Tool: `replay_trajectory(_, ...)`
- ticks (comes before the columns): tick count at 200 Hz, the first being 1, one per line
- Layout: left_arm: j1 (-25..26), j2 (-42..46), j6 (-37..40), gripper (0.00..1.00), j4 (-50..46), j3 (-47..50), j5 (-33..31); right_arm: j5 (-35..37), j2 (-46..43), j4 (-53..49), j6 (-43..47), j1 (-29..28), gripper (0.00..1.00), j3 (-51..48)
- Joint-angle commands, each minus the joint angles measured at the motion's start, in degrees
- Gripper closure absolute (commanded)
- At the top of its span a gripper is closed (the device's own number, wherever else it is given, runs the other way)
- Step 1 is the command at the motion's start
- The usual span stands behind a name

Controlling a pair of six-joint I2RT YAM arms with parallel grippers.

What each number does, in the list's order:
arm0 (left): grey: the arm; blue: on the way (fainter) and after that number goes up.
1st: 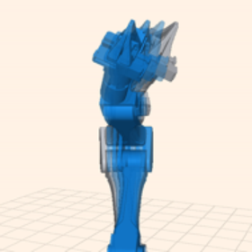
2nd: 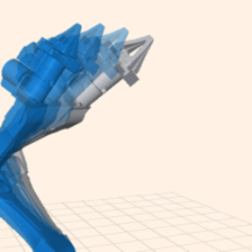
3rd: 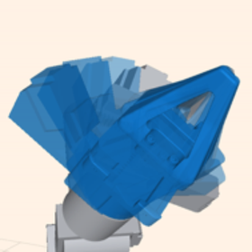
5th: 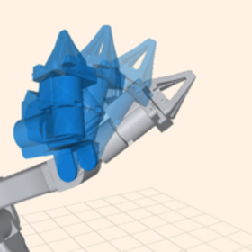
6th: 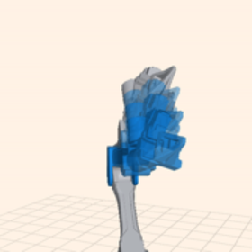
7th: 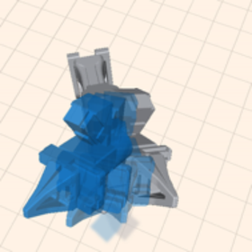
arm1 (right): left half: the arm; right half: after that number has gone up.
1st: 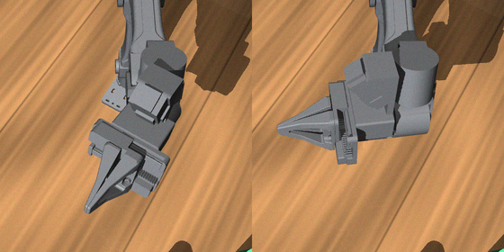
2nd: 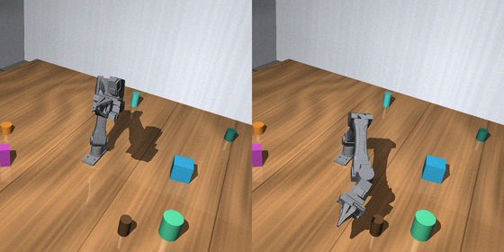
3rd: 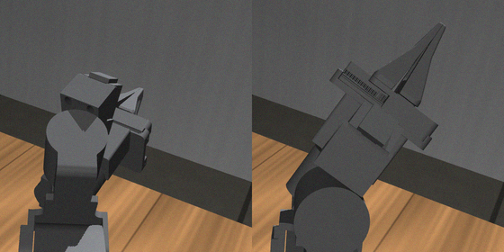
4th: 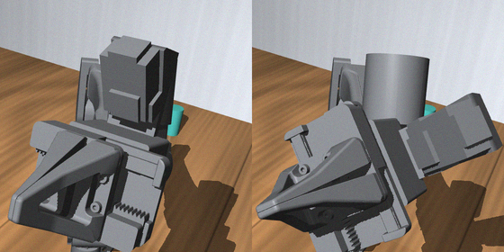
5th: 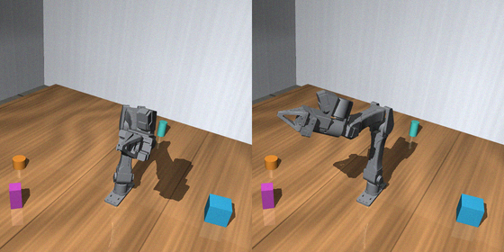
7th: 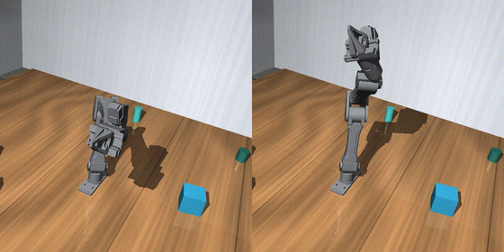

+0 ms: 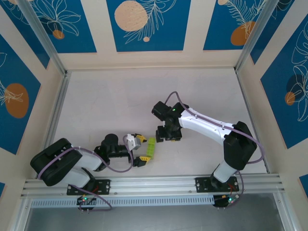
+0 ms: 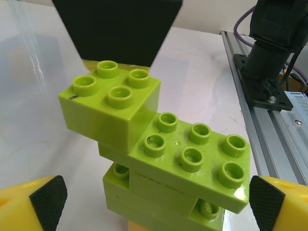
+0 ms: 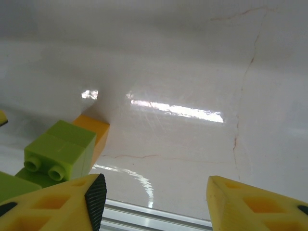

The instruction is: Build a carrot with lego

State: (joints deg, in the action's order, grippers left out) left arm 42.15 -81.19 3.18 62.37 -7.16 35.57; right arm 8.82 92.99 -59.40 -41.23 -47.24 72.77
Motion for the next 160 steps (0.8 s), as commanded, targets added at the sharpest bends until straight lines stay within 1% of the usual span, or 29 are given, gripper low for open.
replay_trajectory(1, 0.6, -0.6, 0.6, 0.01, -0.1, -1.0, 1.5, -0.2, 1.6, 0.2, 2.6, 0.6, 0.42, 3.1)
replay_trajectory(30, 0.5, -0.8, 0.7, 0.01, -0.2, -1.1, 1.2, -1.1, 3.4, 0.4, 3.2, 0.5, 0.42, 5.4)
replay_trajectory(84, 0.5, -1.0, 0.8, 0.01, -0.4, -1.3, 1.2, -2.6, 5.2, 2.2, 3.7, -0.2, 0.42, 6.5)
replay_trajectory(160, 0.5, -1.4, 0.8, 0.01, -1.2, -1.7, 0.7, -4.4, 7.8, 3.5, 7.5, -1.3, 0.42, 10.1)
